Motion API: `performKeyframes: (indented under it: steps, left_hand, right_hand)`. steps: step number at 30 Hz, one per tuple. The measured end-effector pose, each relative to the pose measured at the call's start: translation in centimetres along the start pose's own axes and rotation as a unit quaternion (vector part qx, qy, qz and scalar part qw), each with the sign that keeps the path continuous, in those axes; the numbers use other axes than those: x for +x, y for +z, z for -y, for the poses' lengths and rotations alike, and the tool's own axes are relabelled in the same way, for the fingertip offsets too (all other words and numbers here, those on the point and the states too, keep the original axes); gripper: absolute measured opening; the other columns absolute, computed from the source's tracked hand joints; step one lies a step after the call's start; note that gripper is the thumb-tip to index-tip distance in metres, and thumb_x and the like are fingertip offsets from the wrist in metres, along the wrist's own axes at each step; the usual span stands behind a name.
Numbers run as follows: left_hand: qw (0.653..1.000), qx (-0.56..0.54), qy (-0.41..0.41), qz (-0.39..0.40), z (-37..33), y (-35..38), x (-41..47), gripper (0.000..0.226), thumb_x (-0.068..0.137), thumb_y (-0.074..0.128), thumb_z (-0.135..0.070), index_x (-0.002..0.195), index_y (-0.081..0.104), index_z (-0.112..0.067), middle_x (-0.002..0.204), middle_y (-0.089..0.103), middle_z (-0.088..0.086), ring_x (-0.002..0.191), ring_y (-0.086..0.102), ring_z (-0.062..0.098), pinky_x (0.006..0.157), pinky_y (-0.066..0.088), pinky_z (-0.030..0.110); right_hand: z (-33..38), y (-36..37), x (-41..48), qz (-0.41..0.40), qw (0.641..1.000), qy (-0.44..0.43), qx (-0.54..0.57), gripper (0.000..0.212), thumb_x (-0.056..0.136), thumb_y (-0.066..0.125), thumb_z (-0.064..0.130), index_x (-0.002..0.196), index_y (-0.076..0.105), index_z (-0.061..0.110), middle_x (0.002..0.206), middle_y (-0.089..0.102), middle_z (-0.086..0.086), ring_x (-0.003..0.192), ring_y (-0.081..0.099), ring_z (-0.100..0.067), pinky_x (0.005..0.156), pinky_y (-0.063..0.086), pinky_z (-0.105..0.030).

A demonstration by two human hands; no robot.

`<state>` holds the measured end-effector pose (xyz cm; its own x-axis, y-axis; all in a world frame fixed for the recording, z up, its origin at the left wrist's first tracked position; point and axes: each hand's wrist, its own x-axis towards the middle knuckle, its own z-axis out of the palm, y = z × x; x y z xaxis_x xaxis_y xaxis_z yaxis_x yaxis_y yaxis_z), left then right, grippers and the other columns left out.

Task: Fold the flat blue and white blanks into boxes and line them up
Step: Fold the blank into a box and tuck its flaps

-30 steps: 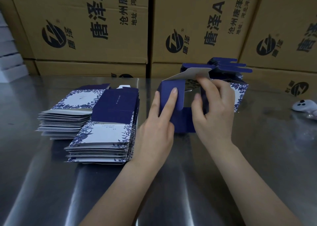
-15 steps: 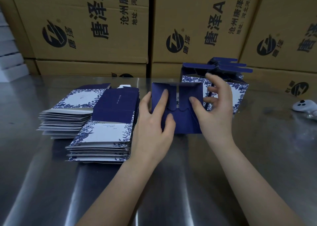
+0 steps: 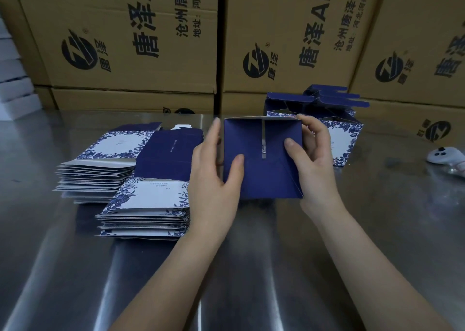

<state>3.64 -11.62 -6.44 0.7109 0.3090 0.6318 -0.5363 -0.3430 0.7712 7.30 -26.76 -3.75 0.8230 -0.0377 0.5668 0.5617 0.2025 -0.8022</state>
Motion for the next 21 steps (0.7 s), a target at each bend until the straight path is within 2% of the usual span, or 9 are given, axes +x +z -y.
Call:
performKeyframes:
  steps: [2, 4, 8, 11, 15, 21]
  left_hand:
    - [0.998, -0.055, -0.032, 0.005, -0.46, 0.02, 0.23, 0.063, 0.091, 0.058, -0.038, 0.138, 0.027, -0.067, 0.131, 0.046, -0.021, 0.118, 0.053, 0.006, 0.101, 0.049, 0.04]
    - [0.996, -0.083, -0.039, 0.016, -0.73, 0.0, 0.37, 0.061, 0.091, 0.052, -0.037, 0.135, 0.025, -0.071, 0.141, 0.04, -0.022, 0.133, 0.042, 0.005, 0.111, 0.04, 0.045]
    - [0.992, -0.107, -0.017, 0.06, -0.87, -0.19, 0.47, 0.062, 0.096, 0.045, -0.025, 0.141, 0.023, -0.062, 0.154, 0.027, -0.03, 0.145, 0.022, -0.004, 0.122, 0.024, 0.042]
    - [0.991, -0.108, -0.01, 0.083, -1.06, -0.31, 0.59, 0.062, 0.097, 0.04, -0.021, 0.138, 0.023, -0.063, 0.152, 0.024, -0.037, 0.146, 0.016, -0.009, 0.124, 0.019, 0.039]
    - [0.988, -0.12, -0.021, 0.093, -1.14, -0.42, 0.58, 0.061, 0.096, 0.038, -0.02, 0.138, 0.029, -0.062, 0.156, 0.03, -0.026, 0.147, 0.022, -0.001, 0.122, 0.023, 0.043]
    - [0.99, -0.119, -0.027, 0.07, -0.94, -0.37, 0.48, 0.054, 0.096, 0.041, -0.016, 0.142, 0.039, -0.044, 0.149, 0.041, -0.022, 0.14, 0.034, -0.002, 0.119, 0.03, 0.039]
  right_hand:
    - [0.21, 0.17, -0.08, 0.009, 1.0, 0.004, 0.018, 0.044, 0.096, 0.051, 0.003, 0.123, 0.052, 0.038, 0.128, 0.058, -0.003, 0.11, 0.059, -0.015, 0.091, 0.053, -0.036]
    - [0.35, 0.43, -0.23, 0.02, 0.999, 0.009, 0.031, 0.05, 0.097, 0.051, 0.004, 0.128, 0.051, 0.044, 0.13, 0.057, -0.001, 0.115, 0.058, -0.018, 0.093, 0.053, -0.041]
    - [0.45, 0.66, -0.4, 0.034, 0.999, -0.007, 0.001, 0.048, 0.097, 0.048, 0.003, 0.123, 0.058, 0.042, 0.137, 0.053, 0.002, 0.127, 0.05, -0.023, 0.105, 0.041, -0.056]
    - [0.35, 0.63, -0.42, 0.032, 0.999, -0.009, -0.006, 0.043, 0.097, 0.045, -0.001, 0.119, 0.059, 0.034, 0.135, 0.054, -0.004, 0.124, 0.051, -0.026, 0.106, 0.039, -0.056]
    - [0.22, 0.65, -0.36, 0.034, 0.999, -0.007, -0.014, 0.035, 0.097, 0.044, 0.001, 0.114, 0.058, 0.028, 0.133, 0.053, -0.01, 0.123, 0.05, -0.029, 0.107, 0.039, -0.053]
    - [0.57, 0.65, -0.19, 0.045, 0.999, 0.014, 0.01, 0.022, 0.094, 0.043, 0.03, 0.11, 0.059, 0.025, 0.119, 0.057, -0.004, 0.111, 0.056, -0.022, 0.099, 0.045, -0.044]
